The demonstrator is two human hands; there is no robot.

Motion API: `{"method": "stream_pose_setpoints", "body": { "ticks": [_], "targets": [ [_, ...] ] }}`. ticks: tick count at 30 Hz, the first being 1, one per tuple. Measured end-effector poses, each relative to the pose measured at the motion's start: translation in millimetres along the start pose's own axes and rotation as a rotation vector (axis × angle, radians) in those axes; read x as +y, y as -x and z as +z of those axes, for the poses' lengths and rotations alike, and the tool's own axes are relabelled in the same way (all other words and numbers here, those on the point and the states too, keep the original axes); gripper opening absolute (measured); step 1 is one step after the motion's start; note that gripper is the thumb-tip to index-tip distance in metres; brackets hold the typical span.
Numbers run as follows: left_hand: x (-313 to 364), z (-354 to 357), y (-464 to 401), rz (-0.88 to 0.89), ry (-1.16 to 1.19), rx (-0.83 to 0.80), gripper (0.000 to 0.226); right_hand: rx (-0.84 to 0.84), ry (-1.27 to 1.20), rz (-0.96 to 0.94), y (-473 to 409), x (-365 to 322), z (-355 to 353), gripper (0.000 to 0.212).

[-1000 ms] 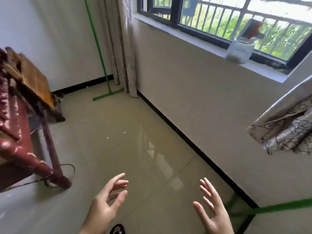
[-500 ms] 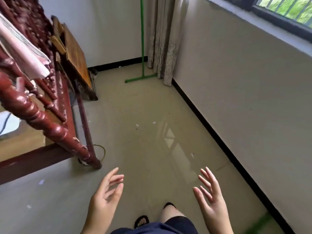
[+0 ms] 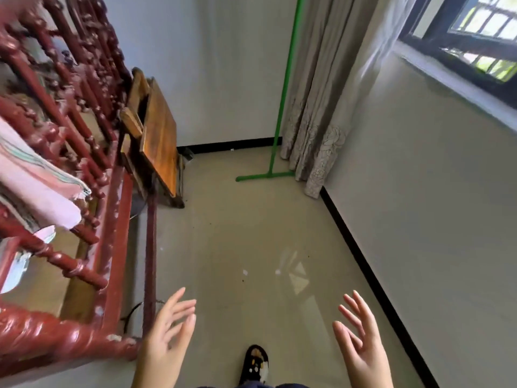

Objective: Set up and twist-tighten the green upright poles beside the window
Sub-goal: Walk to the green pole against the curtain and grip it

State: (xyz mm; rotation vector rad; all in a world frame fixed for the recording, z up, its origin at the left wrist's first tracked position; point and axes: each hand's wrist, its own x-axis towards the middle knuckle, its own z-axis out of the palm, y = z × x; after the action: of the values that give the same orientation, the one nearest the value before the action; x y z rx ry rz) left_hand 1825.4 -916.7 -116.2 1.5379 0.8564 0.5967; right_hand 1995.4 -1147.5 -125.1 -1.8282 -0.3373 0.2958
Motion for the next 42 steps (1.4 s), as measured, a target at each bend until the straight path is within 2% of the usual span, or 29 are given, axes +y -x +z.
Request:
{"method": "stream_pose_setpoints", "body": {
  "ticks": [2, 7, 12, 17, 21, 25, 30, 34, 39, 42],
  "targets": [
    [4, 8, -37, -0.008, -0.009, 0.020, 0.042, -0.051, -0.004, 0.001, -46, -4, 16, 0.060],
    [10, 19, -138, -0.034, -0.032, 0.101, 0.060, -0.111, 0.006, 0.013, -154, -14, 67, 0.079],
    [17, 16, -276, -0.019, -0.041, 0.037, 0.045, -0.049, -0.018, 0.003, -269, -29, 138, 0.074],
    [49, -2, -432, 0.025, -0.063, 0.015, 0.055, 0.026, -0.058, -0.013, -378, -62, 219, 0.070],
    [70, 8, -530, 0.005, -0.052, -0.086, 0.046, 0.050, -0.053, 0.016, -453, -80, 260, 0.072],
    [82, 34, -616, 0.009, -0.051, -0.145, 0.046, 0.120, -0.040, 0.070, -524, -86, 281, 0.069],
    [94, 84, -735, 0.042, -0.041, -0.227, 0.039, 0.166, -0.052, 0.057, -636, -100, 296, 0.050],
    [119, 129, -822, 0.086, -0.036, -0.293, 0.040, 0.218, -0.019, -0.003, -731, -121, 290, 0.050],
    [147, 189, -909, 0.160, -0.017, -0.448, 0.041, 0.325, 0.036, -0.035, -822, -147, 278, 0.051],
    [170, 235, -972, 0.220, -0.054, -0.611, 0.041, 0.399, 0.055, -0.048, -872, -165, 271, 0.049]
  ]
}}
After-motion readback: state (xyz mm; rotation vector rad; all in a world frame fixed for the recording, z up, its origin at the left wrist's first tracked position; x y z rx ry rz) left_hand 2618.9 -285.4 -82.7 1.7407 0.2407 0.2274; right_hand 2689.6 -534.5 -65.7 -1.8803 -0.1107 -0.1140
